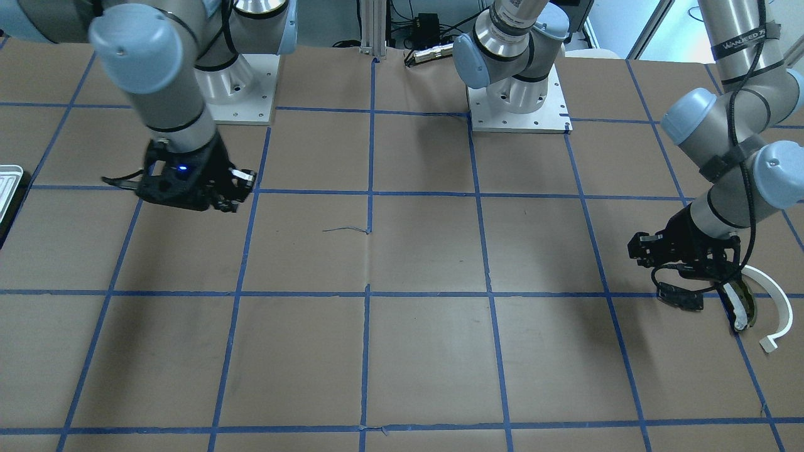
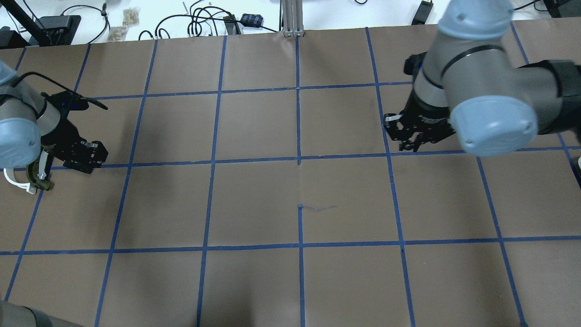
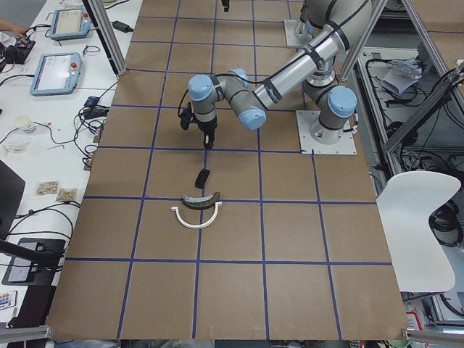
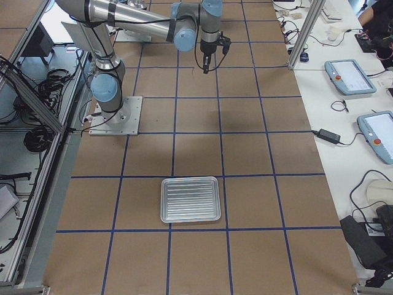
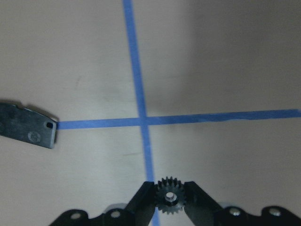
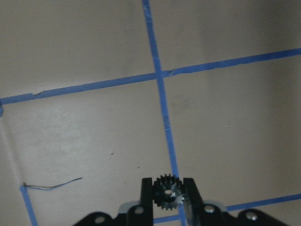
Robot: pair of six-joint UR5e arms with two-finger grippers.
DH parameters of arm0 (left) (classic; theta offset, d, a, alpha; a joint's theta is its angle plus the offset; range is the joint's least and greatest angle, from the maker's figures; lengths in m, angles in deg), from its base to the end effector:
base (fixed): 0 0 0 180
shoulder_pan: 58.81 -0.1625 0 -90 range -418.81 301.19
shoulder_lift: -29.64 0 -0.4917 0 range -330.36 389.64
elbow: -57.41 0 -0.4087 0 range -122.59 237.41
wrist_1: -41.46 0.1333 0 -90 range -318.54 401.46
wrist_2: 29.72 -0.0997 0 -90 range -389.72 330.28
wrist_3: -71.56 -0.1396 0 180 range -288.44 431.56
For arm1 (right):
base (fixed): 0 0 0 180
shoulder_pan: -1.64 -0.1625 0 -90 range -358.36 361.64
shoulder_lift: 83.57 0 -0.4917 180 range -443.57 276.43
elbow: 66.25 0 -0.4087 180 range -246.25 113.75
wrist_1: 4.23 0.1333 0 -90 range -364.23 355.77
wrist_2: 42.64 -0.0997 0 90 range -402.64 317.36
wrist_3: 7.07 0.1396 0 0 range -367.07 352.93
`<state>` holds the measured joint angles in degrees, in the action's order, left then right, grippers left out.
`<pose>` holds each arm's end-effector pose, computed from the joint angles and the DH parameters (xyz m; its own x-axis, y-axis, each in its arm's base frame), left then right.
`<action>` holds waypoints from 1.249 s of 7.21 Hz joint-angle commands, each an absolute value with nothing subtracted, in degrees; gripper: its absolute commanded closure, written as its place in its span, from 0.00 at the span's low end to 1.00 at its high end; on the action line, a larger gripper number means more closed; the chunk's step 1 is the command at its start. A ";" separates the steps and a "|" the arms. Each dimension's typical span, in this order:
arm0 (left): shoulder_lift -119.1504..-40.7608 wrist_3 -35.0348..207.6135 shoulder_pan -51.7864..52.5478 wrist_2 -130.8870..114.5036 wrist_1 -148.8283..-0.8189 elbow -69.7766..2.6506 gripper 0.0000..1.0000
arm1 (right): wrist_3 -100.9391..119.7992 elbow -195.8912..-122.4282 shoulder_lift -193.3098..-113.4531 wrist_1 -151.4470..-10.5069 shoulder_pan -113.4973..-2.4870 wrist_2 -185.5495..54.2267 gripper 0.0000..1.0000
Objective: Place bearing gear from tray to pile
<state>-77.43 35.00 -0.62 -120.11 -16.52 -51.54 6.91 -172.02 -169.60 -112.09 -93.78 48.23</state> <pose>0.1851 -0.5496 0.2460 -0.9960 0.0819 0.0361 0.0840 0.9947 0.0601 0.1791 -0.4991 0.3722 -0.9887 0.1482 0.0227 0.1489 0.9885 0.0282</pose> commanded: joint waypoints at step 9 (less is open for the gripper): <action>-75.93 47.95 7.74 -119.37 -26.65 -42.63 0.00 | 22.37 -170.93 -147.38 -133.43 -111.21 43.32 0.24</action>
<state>-77.06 41.11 1.21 -119.32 -23.16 -45.50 22.31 -170.93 -147.81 -133.19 -111.14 43.55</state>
